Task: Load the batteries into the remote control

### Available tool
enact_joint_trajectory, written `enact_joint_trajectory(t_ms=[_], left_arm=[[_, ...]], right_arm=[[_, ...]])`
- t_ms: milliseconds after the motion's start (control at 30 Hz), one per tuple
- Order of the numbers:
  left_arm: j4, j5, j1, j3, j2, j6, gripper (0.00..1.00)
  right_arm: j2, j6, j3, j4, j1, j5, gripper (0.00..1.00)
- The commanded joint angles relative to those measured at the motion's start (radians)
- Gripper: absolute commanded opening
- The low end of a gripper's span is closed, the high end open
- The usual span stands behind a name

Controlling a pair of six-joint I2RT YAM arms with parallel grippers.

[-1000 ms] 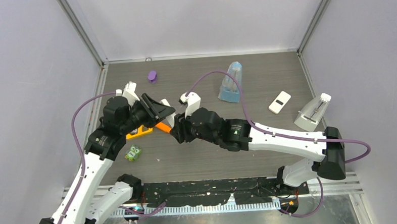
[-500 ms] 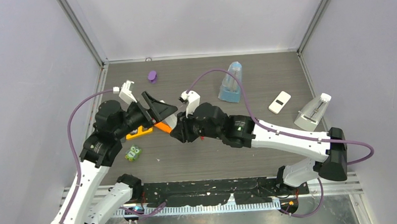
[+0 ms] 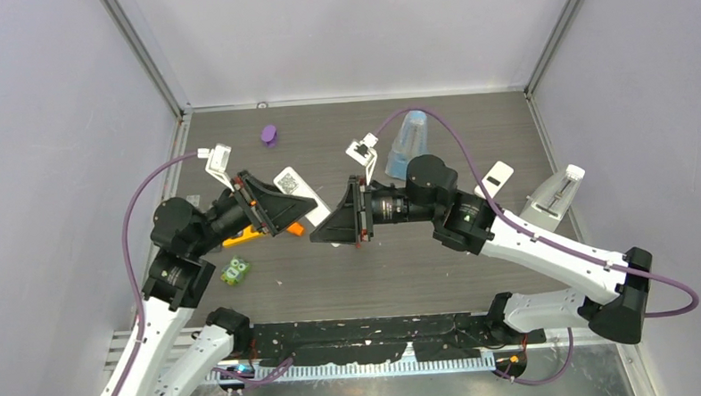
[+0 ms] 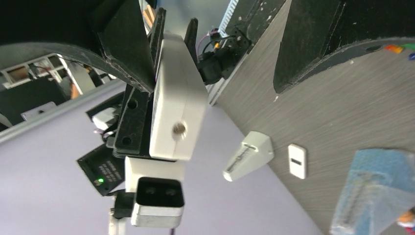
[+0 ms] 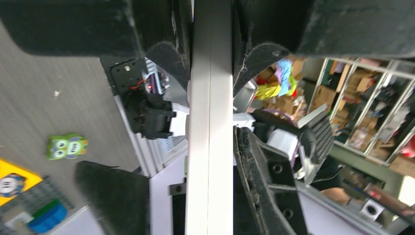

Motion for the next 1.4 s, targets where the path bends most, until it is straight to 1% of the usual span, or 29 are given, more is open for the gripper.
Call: enact_joint_trajectory(t_ms=[0,33,100,200,267,333,467,533,600,633,667,700,733,800,833,867,900,967,1000,1067,1133,1200,1233,1333,1367], left_arm=[[0.353,0.108,-0.003,-0.051,0.012,-0.151,0.9],[0.413,0.119,-0.003,-0.06,0.016,-0.174,0.89],[0.457,0.133,-0.003,-0.068,0.023,-0.198,0.85],[0.47,0.137,-0.002,-0.072,0.024,-0.208,0.73],[0.472,0.135,-0.003,-0.074,0.019,-0.208,0.57],[0.466,0.134,-0.003,-0.074,0.016,-0.21,0.44],[0.445,0.133,-0.003,-0.072,0.014,-0.209,0.23],[0.422,0.127,-0.003,-0.066,0.014,-0.208,0.11],[0.392,0.112,-0.003,-0.056,0.014,-0.208,0.0],[0.361,0.102,-0.003,-0.046,0.016,-0.209,0.0],[0.349,0.093,-0.003,-0.039,0.019,-0.212,0.0],[0.325,0.082,-0.003,-0.034,0.021,-0.215,0.0],[0.301,0.066,-0.003,-0.031,0.021,-0.219,0.0],[0.282,0.03,-0.003,-0.032,0.021,-0.232,0.0],[0.292,0.02,-0.003,-0.041,0.02,-0.246,0.0],[0.305,0.002,-0.003,-0.051,0.015,-0.265,0.0],[0.332,-0.011,-0.003,-0.067,0.01,-0.284,0.0],[0.372,-0.041,-0.003,-0.095,0.0,-0.325,0.0],[0.373,-0.057,-0.003,-0.103,-0.005,-0.338,0.0],[0.369,-0.089,-0.003,-0.109,-0.013,-0.348,0.0],[0.355,-0.109,-0.003,-0.113,-0.021,-0.357,0.0],[0.354,-0.134,-0.003,-0.125,-0.031,-0.371,0.0],[0.353,-0.146,-0.003,-0.132,-0.038,-0.384,0.0],[0.35,-0.174,-0.003,-0.152,-0.05,-0.417,0.0],[0.35,-0.182,-0.003,-0.157,-0.052,-0.43,0.0]], right_arm=[[-0.002,0.106,-0.003,0.163,-0.002,-0.151,0.08],[-0.001,0.12,-0.008,0.182,-0.004,-0.168,0.08],[0.004,0.161,-0.008,0.233,-0.008,-0.192,0.09],[0.016,0.19,0.0,0.246,-0.015,-0.205,0.09],[0.02,0.194,0.001,0.239,-0.022,-0.207,0.09],[0.022,0.196,-0.001,0.225,-0.03,-0.202,0.09],[0.027,0.189,0.0,0.199,-0.036,-0.174,0.1],[0.025,0.178,0.001,0.186,-0.037,-0.143,0.13],[0.019,0.163,-0.001,0.174,-0.037,-0.1,0.19],[0.014,0.155,-0.003,0.165,-0.037,-0.081,0.26],[0.01,0.15,-0.005,0.164,-0.037,-0.045,0.29],[0.002,0.148,-0.014,0.172,-0.037,-0.025,0.35],[-0.003,0.152,-0.031,0.185,-0.037,0.016,0.39],[-0.023,0.18,-0.071,0.237,-0.037,0.084,0.51],[-0.029,0.223,-0.088,0.289,-0.037,0.107,0.52],[-0.037,0.25,-0.131,0.325,-0.037,0.138,0.54],[-0.04,0.304,-0.149,0.395,-0.037,0.152,0.55],[-0.04,0.365,-0.201,0.475,-0.037,0.19,0.54],[-0.038,0.382,-0.221,0.489,-0.037,0.203,0.5],[-0.036,0.41,-0.238,0.512,-0.037,0.222,0.45],[-0.04,0.423,-0.254,0.526,-0.037,0.244,0.42],[-0.045,0.426,-0.263,0.539,-0.038,0.267,0.42],[-0.047,0.426,-0.266,0.546,-0.037,0.283,0.43],[-0.048,0.428,-0.271,0.559,-0.037,0.304,0.58],[-0.046,0.431,-0.27,0.554,-0.037,0.317,0.6]])
